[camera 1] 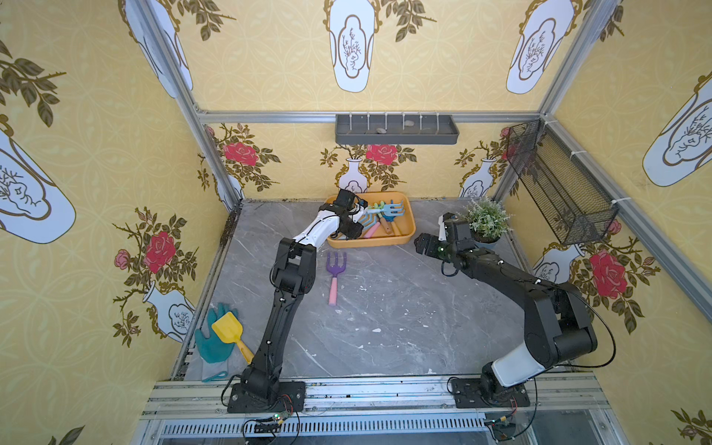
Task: Take the hand rake out of the storage box
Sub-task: Pick up the rake from the storage box.
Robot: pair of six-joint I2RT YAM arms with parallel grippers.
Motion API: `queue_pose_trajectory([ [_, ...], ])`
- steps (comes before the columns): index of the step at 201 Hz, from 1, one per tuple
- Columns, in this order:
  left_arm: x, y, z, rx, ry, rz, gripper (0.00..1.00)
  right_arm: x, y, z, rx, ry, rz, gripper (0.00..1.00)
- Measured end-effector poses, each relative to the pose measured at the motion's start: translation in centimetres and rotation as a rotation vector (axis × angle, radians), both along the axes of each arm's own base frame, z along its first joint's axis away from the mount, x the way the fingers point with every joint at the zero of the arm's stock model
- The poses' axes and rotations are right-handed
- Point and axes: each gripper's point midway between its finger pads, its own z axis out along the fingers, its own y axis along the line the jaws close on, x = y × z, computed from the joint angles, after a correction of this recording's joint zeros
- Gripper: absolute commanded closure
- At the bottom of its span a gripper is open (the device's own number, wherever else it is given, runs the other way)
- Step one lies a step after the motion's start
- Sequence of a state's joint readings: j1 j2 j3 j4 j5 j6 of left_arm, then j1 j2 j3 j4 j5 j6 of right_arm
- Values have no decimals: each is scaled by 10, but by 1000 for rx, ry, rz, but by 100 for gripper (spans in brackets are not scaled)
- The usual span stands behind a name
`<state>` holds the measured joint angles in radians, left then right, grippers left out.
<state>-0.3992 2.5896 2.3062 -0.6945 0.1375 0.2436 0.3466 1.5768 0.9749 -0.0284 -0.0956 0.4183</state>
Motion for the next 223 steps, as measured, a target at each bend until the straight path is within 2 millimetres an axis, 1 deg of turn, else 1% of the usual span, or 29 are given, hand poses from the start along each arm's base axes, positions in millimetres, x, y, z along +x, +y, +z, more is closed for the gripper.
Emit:
queue_pose_trajectory([
  [11, -1, 0, 0, 8, 2, -12, 58, 0, 0, -1, -1, 2, -1, 3],
  [25, -4, 0, -1, 18, 9, -26, 68, 1, -1, -2, 0, 4, -2, 3],
  [50, -11, 0, -1, 38, 6, -61, 82, 2, -3, -2, 3, 6, -4, 3],
  [81, -21, 1, 4, 51, 11, -85, 86, 1, -3, -2, 8, 8, -1, 2],
  [96, -24, 2, 14, 48, -2, -87, 90, 0, -3, -2, 11, 8, 1, 2],
  [109, -24, 3, 25, 39, -25, -86, 96, 0, -3, -1, 14, 7, 2, 2],
  [136, -22, 3, 42, 24, -73, -78, 98, -2, -5, 1, 16, 3, -1, 2],
  [163, -20, 7, 57, 21, -102, -38, 100, -4, -6, 4, 19, -3, 0, 3],
  [176, -21, 10, 71, 7, -119, -8, 100, -5, -6, 6, 23, -8, -2, 3],
  [196, -26, 15, 103, -42, -149, 70, 100, -8, -7, 13, 30, -23, -3, 2],
  [210, -39, 20, 127, -81, -163, 134, 100, -10, -8, 20, 40, -37, -7, 2],
  [223, -56, 18, 148, -123, -184, 192, 100, -13, -9, 27, 55, -46, -17, 3],
])
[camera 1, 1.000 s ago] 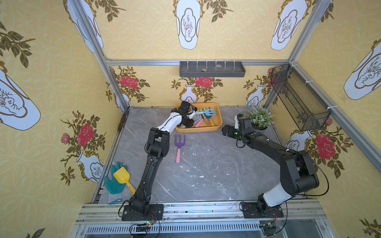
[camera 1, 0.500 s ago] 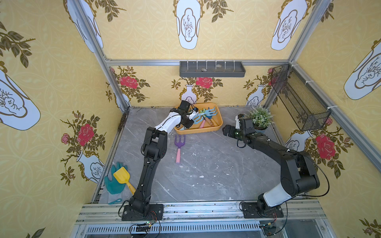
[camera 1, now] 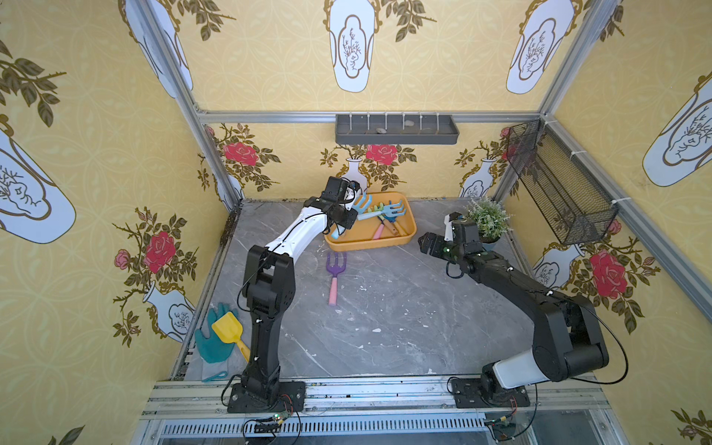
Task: Take the hand rake out of the storage box
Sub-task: Pick up the rake from the storage box, then place the rake at the center of the board.
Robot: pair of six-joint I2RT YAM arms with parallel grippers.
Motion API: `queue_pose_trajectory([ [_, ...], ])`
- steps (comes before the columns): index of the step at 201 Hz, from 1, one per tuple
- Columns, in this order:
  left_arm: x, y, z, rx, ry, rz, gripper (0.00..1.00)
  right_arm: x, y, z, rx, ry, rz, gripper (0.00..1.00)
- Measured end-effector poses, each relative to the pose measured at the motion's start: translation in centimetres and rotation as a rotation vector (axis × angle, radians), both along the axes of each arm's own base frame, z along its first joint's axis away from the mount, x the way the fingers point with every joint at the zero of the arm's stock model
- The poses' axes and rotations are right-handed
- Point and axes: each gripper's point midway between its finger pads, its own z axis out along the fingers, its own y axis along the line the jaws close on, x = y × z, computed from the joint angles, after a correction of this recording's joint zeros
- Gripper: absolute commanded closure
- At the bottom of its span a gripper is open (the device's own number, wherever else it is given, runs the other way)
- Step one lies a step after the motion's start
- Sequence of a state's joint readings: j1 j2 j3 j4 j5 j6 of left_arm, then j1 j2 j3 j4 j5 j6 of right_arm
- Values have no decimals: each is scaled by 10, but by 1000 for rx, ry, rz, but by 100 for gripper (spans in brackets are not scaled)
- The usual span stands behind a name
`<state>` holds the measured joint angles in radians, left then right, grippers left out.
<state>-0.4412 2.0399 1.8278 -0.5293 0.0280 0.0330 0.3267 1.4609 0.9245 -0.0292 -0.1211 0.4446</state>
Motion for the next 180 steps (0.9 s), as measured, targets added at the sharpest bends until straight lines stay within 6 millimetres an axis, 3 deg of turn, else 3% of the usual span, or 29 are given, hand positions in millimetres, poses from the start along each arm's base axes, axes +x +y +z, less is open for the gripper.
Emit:
queue_pose_trajectory([
  [18, -35, -11, 16, -83, 13, 91, 100, -4, -1, 10, 11, -21, -1, 3],
  [35, -74, -23, 10, -145, 66, 166, 100, -10, -1, 16, 16, -27, -1, 2],
  [67, -142, -45, -48, -160, 205, 255, 100, -27, -2, 22, 25, -21, -1, 2],
  [85, -166, -40, -88, -184, 297, 321, 100, -34, -5, 25, 18, -26, -9, 3],
  [103, -176, -34, -112, -192, 348, 389, 100, -40, -7, 26, 14, -23, -13, 2],
  [130, -176, -48, -125, -243, 379, 415, 99, -44, -11, 22, -1, -10, -25, 3],
  [180, -170, -38, -142, -232, 387, 508, 96, -47, -7, 20, -3, 1, -16, 3],
])
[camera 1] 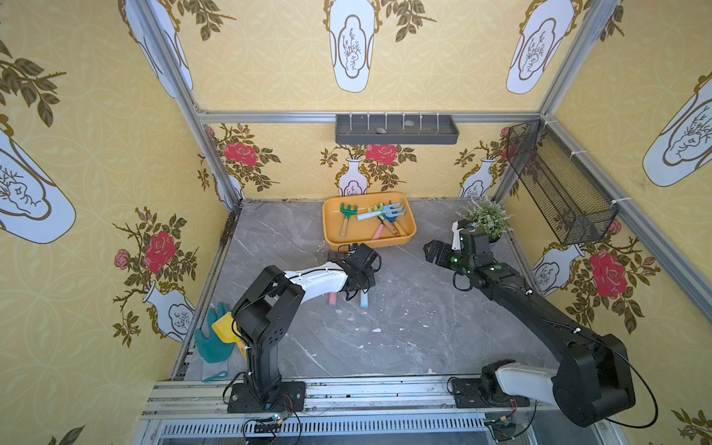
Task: Take the hand rake out of the storage box
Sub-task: Place the rake at the center of the board.
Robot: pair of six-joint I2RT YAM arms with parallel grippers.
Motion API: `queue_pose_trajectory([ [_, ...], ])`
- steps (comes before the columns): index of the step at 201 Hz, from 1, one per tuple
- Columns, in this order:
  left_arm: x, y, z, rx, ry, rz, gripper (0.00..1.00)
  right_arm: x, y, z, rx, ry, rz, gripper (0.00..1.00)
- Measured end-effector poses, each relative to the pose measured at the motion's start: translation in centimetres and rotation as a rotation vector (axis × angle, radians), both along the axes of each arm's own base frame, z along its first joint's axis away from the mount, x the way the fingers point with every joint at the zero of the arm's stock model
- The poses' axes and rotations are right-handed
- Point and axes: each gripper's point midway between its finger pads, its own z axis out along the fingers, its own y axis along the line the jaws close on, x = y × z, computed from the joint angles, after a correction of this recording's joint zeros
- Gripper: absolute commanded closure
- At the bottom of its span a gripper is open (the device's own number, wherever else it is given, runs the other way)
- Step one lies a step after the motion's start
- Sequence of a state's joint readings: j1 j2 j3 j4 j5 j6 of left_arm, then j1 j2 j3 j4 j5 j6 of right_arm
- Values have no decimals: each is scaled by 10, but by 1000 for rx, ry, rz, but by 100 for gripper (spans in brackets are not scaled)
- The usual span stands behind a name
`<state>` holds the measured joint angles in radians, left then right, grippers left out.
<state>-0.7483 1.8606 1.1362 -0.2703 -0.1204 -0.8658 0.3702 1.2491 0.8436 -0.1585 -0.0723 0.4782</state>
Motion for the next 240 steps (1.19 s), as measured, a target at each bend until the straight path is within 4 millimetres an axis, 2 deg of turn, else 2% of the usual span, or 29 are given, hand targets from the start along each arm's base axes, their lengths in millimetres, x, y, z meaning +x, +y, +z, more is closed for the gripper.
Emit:
queue_pose_trajectory([
  [33, 8, 10, -9, 35, 2, 38, 92, 0, 0, 0, 0, 0, 1, 2],
  [71, 22, 13, -14, 88, -12, 63, 75, 1, 1, -7, -7, 17, 2, 3],
  [95, 21, 17, -15, 112, -6, 68, 73, 2, 2, -13, -12, 33, 5, 3],
  [114, 21, 20, -15, 133, -5, 69, 66, 2, 3, -17, -17, 41, 8, 3],
  [142, 19, 23, -16, 154, 0, 68, 65, 3, 5, -19, -18, 48, 15, 2],
  [161, 19, 25, -16, 166, -1, 62, 67, 6, 12, -20, -21, 54, 29, 1],
  [178, 18, 27, -12, 177, -9, 55, 66, 11, 25, -19, -23, 51, 58, 2],
  [194, 19, 28, -6, 185, -21, 34, 58, 18, 41, -17, -29, 45, 92, 1],
  [217, 18, 28, 2, 191, -32, 11, 52, 38, 65, -13, -40, 21, 128, 14],
  [240, 19, 27, 26, 170, -77, -15, 48, 72, 82, -12, -76, 5, 129, 37],
])
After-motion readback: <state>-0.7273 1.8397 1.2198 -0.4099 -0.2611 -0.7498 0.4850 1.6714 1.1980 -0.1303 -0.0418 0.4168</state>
